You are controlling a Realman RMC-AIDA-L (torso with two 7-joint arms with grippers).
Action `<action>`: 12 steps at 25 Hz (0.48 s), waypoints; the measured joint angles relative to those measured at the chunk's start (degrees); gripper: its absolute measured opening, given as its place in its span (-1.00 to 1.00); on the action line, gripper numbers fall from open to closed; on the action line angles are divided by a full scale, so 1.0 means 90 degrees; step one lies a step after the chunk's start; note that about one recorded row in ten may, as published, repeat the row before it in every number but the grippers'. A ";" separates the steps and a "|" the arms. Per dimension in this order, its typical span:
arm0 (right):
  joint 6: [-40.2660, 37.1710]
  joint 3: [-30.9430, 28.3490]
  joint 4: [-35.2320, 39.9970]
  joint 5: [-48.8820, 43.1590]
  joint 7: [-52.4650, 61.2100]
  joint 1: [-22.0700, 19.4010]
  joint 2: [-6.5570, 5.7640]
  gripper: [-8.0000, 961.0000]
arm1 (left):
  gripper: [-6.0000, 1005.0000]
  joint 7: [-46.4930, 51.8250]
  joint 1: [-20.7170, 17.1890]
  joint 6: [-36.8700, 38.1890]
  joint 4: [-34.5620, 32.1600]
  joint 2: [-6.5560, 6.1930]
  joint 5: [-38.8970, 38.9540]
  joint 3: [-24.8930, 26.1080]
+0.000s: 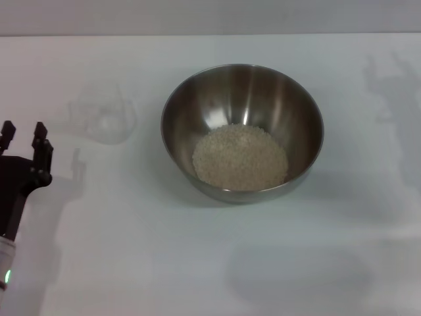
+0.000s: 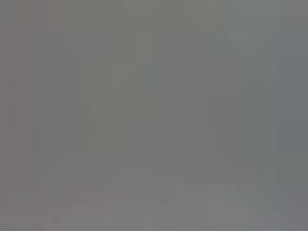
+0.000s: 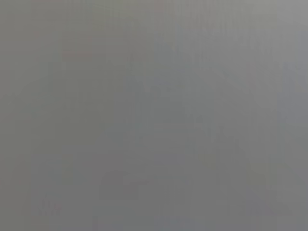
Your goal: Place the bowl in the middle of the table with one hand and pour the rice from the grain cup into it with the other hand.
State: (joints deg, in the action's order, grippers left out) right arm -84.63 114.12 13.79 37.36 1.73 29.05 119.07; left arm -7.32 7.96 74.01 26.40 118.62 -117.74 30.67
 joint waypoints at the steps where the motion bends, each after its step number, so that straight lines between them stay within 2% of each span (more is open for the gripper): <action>1: 0.0140 0.0018 -0.0003 -0.0006 -0.0006 -0.0009 0.0006 0.01 | -0.07 0.0153 -0.0050 0.0590 -0.0247 0.0004 -0.0004 -0.0229; 4: 0.0314 0.0029 -0.0016 -0.0007 -0.0015 -0.0012 0.0011 0.01 | -0.07 0.0255 -0.0049 0.0794 -0.0354 0.0003 -0.0006 -0.0299; 6: 0.0587 0.0006 -0.0027 -0.0002 -0.0008 -0.0003 0.0011 0.01 | -0.07 0.0735 -0.0007 0.1357 -0.0700 -0.0002 -0.0010 -0.0429; 12: 0.0643 0.0044 -0.0027 -0.0007 0.0031 -0.0031 0.0022 0.01 | -0.07 0.1208 0.0065 0.1827 -0.0949 -0.0008 0.0001 -0.0411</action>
